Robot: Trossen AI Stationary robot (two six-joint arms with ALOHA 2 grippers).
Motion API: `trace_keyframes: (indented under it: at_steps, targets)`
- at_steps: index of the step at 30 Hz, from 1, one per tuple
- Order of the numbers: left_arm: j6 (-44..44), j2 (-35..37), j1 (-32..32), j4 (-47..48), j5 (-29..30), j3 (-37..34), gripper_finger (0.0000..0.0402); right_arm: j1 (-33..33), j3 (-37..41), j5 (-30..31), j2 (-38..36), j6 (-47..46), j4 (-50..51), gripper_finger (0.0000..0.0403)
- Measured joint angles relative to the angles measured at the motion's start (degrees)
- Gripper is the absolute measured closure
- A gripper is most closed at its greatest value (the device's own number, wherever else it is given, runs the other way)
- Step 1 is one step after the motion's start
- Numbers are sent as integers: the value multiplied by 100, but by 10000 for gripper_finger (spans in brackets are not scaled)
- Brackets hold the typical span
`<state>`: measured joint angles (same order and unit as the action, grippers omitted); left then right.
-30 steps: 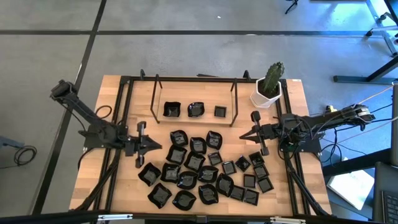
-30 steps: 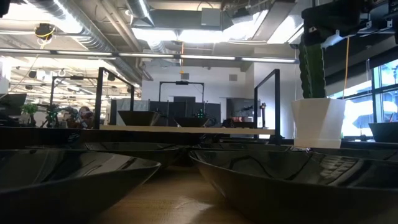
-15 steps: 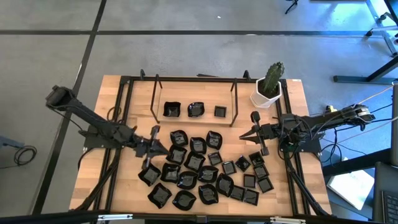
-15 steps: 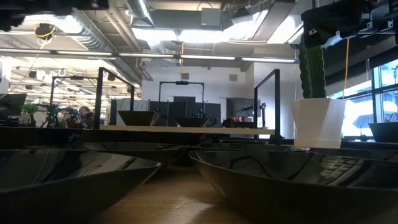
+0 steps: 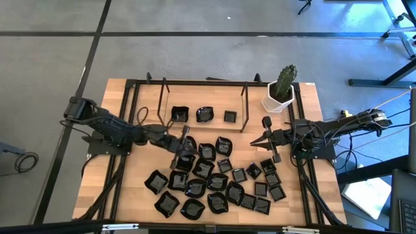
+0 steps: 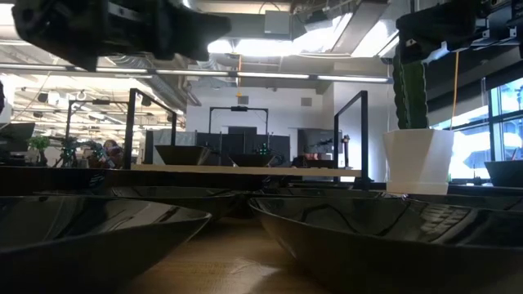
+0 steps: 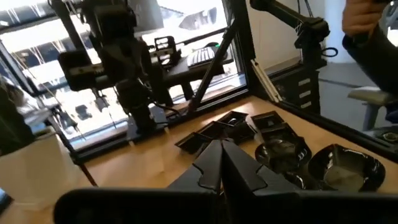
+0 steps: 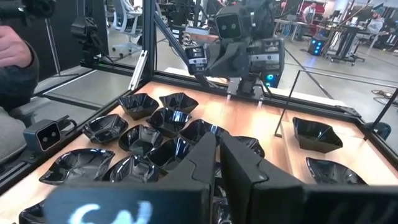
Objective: Pick & Place Mini shaped plates
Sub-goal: Stack the distorted square plate on the top of the distorted square plate on the shelf
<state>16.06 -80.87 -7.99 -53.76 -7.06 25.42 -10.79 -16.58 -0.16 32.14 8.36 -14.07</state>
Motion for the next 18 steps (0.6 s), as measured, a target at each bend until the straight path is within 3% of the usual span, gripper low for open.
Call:
trace_keyframes:
  at_steps: [4,9,12,18]
  targets:
    - [-449,-136,-13,-9,299,195,396,0,0,-5,0,106,0,377]
    - [-730,-281,-188,24,256,228,400,0,0,-101,26,410,-4,377]
    - [-523,-162,-339,81,930,228,397,0,0,-98,113,535,-26,377]
    - [-1009,288,-1025,600,2316,224,398,0,29,-196,267,557,-25,377]
